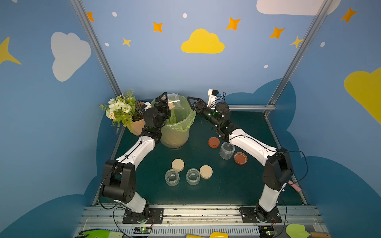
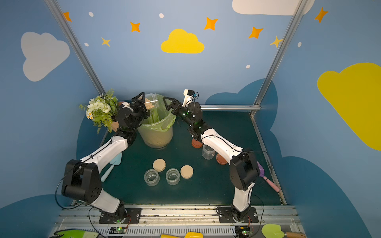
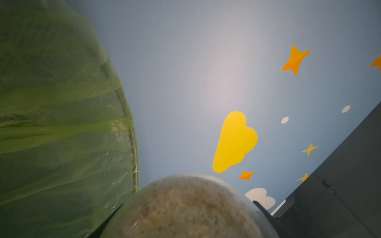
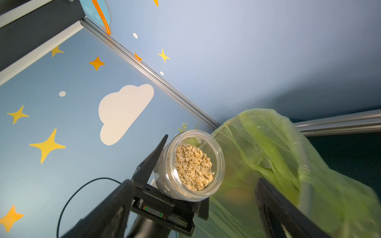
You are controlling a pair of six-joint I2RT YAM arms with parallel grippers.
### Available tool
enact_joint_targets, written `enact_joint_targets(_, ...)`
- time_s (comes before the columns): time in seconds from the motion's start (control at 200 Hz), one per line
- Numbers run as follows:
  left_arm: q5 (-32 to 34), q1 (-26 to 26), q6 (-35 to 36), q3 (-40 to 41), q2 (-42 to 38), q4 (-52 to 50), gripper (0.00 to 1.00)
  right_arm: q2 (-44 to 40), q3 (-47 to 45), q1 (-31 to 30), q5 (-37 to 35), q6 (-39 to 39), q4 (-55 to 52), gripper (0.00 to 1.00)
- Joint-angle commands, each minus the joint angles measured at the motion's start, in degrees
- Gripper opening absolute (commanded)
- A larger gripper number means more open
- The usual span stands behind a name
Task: Empty expired oatmeal from jars
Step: Pour the expired oatmeal into the trash bin.
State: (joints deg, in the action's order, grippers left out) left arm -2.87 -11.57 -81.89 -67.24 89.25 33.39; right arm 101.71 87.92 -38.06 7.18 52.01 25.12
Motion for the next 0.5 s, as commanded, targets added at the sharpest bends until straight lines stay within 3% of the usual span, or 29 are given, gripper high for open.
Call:
enact_joint_targets(0.0, -4.0, 0.8, 13.3, -4.8, -5.4, -8.2, 0.03, -6.1, -2.7, 2.7, 1.8, -4.4, -7.9, 0.92)
enact_joint_targets(0.295, -5.8, 4.3, 37.1, -11.6, -6.6, -31.7, 0.03, -21.7, -15.6, 10.5, 2.6, -10.1, -20.6, 0.92)
enact_joint_targets(0.496, -5.4, 5.0, 45.0, -12.7, -3.2, -33.1, 0.03, -31.2, -20.2, 12.3, 1.7, -16.4, -28.7, 0.92)
